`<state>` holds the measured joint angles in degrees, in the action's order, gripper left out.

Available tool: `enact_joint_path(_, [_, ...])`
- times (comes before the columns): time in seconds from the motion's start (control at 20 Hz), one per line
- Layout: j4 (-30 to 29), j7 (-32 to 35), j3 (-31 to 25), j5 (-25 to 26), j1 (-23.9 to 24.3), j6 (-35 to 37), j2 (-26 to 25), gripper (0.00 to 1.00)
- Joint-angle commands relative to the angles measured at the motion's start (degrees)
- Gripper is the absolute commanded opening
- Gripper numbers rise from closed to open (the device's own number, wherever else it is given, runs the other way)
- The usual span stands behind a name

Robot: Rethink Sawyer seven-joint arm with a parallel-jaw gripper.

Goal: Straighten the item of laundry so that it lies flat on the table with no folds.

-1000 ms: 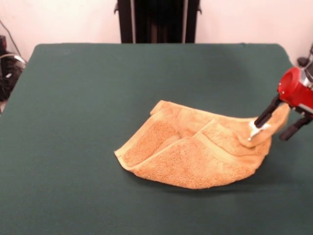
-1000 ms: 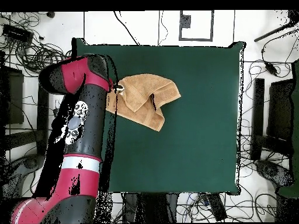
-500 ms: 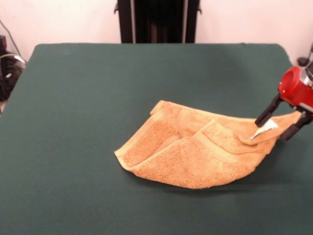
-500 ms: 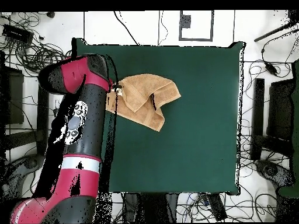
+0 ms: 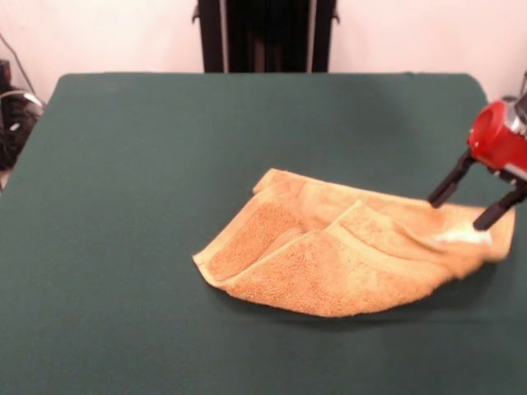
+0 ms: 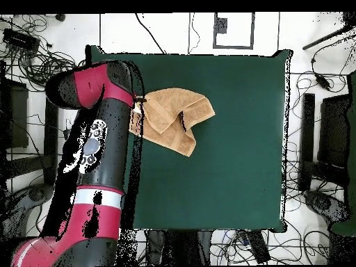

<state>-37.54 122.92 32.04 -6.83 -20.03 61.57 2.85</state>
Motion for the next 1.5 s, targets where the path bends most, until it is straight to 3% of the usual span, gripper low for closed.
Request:
enact_joint_path(0.05, [-5.7,16.0,-5.0,-5.0,0.8,-0.4,7.2,1.00])
enact_joint_path(0.45, [-5.9,19.2,-8.1,-11.5,2.6,-6.6,11.1,1.00])
enact_joint_path(0.65, [-10.1,13.7,-7.1,-11.1,2.4,-5.2,14.3,1.00])
enact_joint_path(0.85, [-16.9,10.4,-9.1,-10.4,3.2,-13.1,15.9,1.00])
enact_joint_path(1.1, [-28.8,6.7,-18.7,-13.2,6.9,-29.5,20.9,1.00])
enact_joint_path(1.3, [-34.0,2.2,-22.2,-11.9,9.7,-33.2,23.3,1.00])
enact_joint_path(1.5, [-35.2,-0.1,-23.4,-9.3,11.3,-33.9,23.6,1.00])
